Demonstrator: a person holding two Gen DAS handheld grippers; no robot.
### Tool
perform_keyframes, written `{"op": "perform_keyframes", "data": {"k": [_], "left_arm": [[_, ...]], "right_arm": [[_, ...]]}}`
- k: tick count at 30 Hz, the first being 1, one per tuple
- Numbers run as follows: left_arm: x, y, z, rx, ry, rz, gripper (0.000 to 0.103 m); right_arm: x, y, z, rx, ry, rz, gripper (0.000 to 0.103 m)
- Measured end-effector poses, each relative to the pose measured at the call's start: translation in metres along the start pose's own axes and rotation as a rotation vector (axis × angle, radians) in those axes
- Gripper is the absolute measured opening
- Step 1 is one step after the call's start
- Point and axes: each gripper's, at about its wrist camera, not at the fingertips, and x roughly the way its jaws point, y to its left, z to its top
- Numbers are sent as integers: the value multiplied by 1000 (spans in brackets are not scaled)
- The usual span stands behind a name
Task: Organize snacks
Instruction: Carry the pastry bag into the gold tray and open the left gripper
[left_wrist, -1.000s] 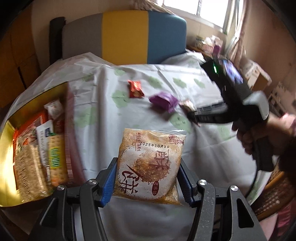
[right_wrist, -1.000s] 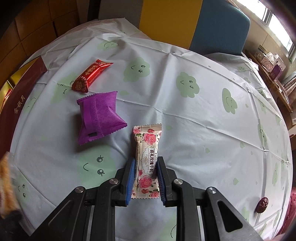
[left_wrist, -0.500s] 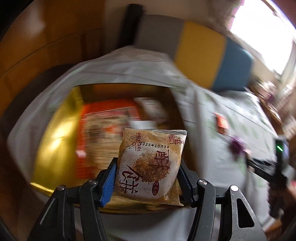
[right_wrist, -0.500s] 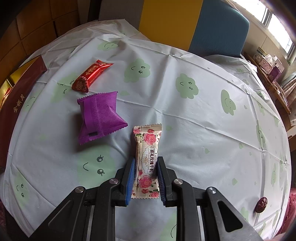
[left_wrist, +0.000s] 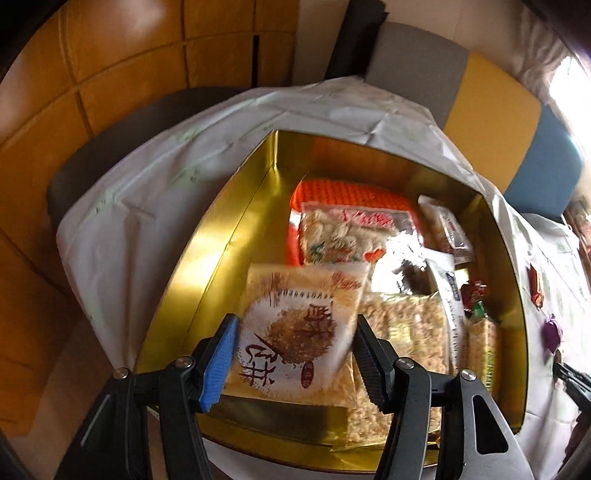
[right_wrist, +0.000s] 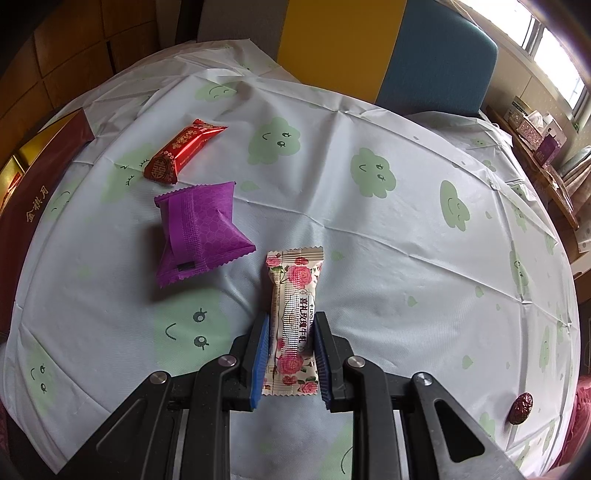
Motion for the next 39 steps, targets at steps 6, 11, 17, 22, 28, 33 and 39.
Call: {"op": "perform_keyframes", "data": {"k": [6,11,17,22,28,33,39], "left_arm": [[-2,-9,-6,36,-36,35,62],[-20,-24,-10,83,-104,60,62],[-41,-51,-17,179,-167,46,77],[-50,-68,-24,235,-190,33,82],[-54,-81,-32,261,-185,8,83],[-58,-87,-38,281,-197,-1,83],[-62,-90,-42,296,-208,-15,83]], "right_arm": [[0,0,0,-1,0,0,23],[0,0,0,-2,-1,-3,23],[0,1,-1,-6,-3,-9,23],[-1,2,-1,-1,-5,-11,23],[-1,2,-2,-4,-7,-14,23],[-1,2,-2,-7,-10,-17,23],[-2,3,-3,-9,-17,-22,23]]}}
